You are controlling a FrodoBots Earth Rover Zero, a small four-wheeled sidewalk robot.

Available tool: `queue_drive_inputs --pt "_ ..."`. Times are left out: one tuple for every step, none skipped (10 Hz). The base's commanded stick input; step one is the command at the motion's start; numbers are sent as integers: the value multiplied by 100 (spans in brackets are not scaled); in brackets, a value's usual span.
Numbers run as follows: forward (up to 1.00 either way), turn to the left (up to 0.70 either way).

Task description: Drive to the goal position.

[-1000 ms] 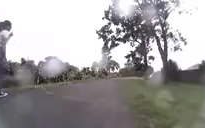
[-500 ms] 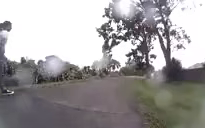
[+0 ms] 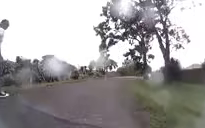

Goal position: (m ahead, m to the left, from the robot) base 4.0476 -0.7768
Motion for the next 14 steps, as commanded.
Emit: queue_drive_inputs --pt "85 0" --pt "85 0" --pt "85 0" --pt "85 -4" --pt "85 -25" --pt "85 -34" --pt "85 -34" --pt "85 -34" --pt "85 -20" --pt "85 0" --pt "85 0" --pt "85 0" --pt "85 0" --pt "85 0"
